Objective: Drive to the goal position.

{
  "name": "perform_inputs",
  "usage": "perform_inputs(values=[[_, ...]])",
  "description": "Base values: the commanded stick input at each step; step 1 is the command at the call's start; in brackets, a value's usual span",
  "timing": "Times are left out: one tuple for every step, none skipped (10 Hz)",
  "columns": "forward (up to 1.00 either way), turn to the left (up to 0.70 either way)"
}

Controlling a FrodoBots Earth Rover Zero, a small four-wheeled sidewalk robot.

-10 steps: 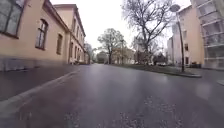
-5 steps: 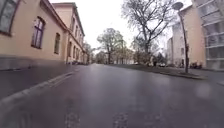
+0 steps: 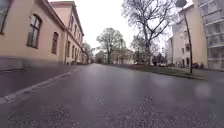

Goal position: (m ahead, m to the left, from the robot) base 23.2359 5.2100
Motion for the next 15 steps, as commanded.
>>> perform_inputs(values=[[1.0,0.0],[1.0,0.0],[1.0,0.0],[1.0,0.0],[1.0,0.0],[1.0,0.0],[1.0,0.0],[1.0,0.0],[1.0,0.0],[1.0,0.0],[1.0,0.0],[1.0,0.0],[1.0,0.0],[1.0,0.0],[1.0,0.0]])
